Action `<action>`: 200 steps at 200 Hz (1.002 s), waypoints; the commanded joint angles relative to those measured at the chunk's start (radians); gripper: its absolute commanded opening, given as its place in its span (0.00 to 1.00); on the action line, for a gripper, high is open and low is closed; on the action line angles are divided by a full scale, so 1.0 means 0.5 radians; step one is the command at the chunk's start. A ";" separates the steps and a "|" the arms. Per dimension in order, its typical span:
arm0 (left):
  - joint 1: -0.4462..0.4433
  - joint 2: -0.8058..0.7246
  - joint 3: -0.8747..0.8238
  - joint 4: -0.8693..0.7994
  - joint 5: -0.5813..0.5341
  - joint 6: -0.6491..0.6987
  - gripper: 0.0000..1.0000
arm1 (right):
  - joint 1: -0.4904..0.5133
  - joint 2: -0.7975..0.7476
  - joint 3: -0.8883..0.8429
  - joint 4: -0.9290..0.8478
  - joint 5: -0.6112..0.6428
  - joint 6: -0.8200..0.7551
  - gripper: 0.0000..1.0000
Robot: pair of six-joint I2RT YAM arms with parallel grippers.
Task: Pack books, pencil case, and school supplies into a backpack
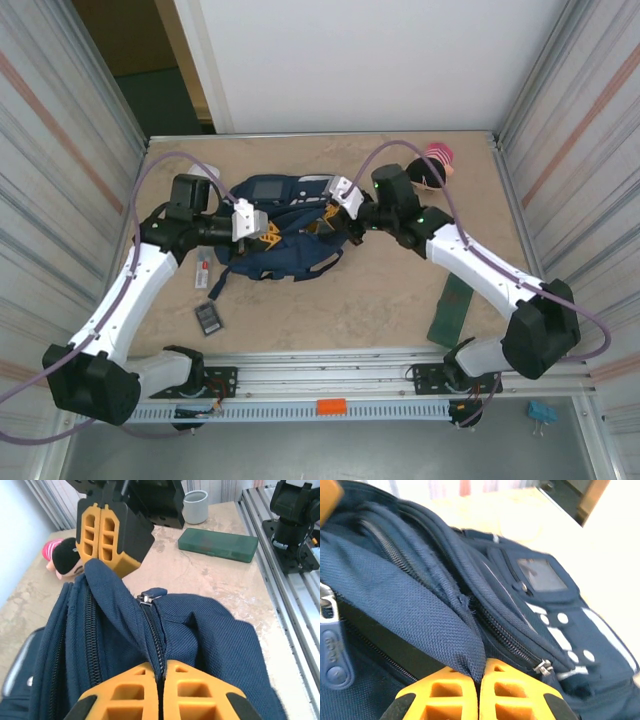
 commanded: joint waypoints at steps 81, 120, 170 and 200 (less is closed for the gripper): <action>-0.044 -0.115 0.107 -0.100 -0.016 0.106 0.00 | -0.230 0.379 0.958 -1.398 -0.527 -0.748 0.04; -0.103 -0.268 0.004 0.328 -0.137 -0.208 0.00 | -0.238 0.065 0.670 -0.927 -0.268 -0.057 0.48; -0.167 -0.279 -0.099 0.444 -0.186 -0.240 0.00 | -0.161 -0.428 0.068 -0.465 -0.473 1.361 0.54; -0.167 -0.269 -0.097 0.443 -0.177 -0.216 0.00 | 0.079 -0.445 -0.132 -0.284 -0.415 1.754 0.51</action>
